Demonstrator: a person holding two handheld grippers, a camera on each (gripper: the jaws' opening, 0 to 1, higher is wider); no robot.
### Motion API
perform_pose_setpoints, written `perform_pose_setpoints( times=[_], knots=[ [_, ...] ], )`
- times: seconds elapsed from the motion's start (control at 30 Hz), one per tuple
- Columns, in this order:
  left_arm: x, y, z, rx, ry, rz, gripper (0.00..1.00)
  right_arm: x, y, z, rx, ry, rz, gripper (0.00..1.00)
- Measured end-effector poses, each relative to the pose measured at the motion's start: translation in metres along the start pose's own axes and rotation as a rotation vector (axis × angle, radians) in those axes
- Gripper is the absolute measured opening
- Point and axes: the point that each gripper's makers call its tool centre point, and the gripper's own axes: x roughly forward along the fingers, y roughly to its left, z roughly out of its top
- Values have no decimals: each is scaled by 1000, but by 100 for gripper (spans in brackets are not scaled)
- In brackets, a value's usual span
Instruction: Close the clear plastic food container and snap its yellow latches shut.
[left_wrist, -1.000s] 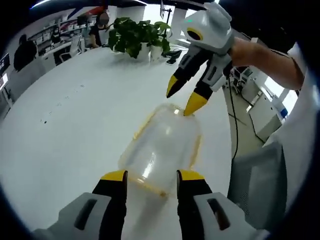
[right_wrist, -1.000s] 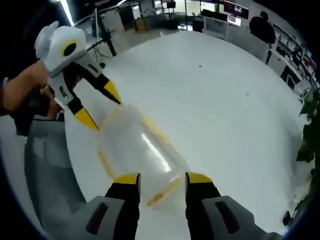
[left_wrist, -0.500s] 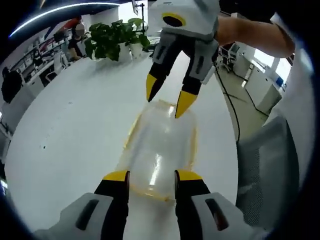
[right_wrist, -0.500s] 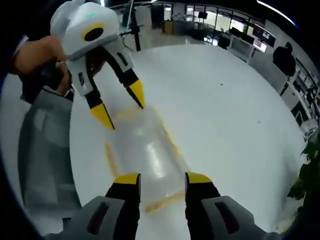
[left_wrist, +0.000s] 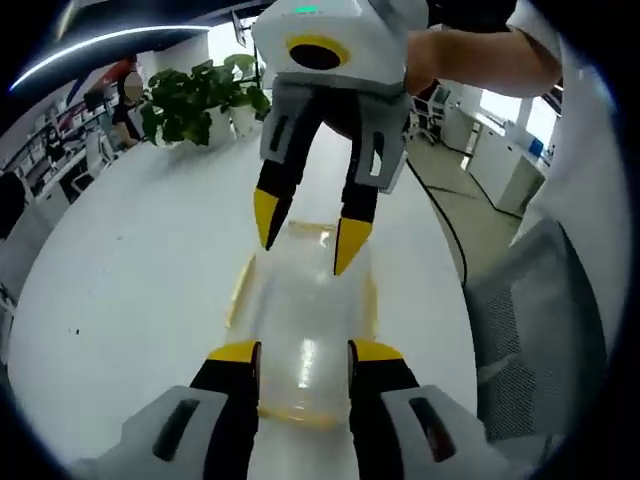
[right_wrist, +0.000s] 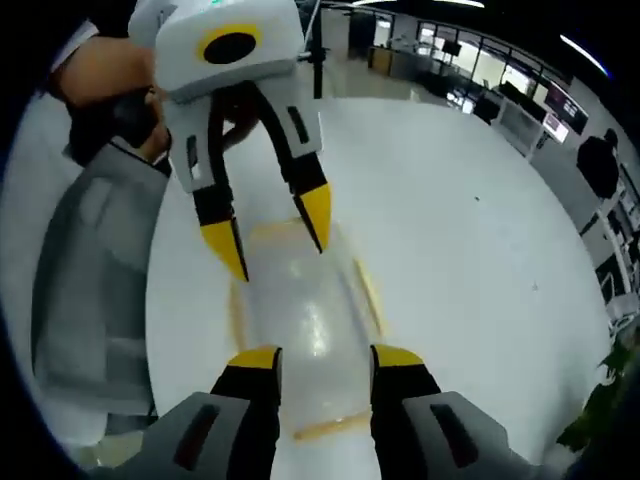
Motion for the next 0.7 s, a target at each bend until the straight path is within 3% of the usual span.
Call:
perform_pose_setpoints(
  times=[0.23,0.7],
  knots=[
    [7,-2,8,-8,-30,-14,33,6,2,4,-23,-2,5,33],
    [14,-8,10,-40,-33,-16,37,11,-5,21,-56,-27,17,35]
  ],
)
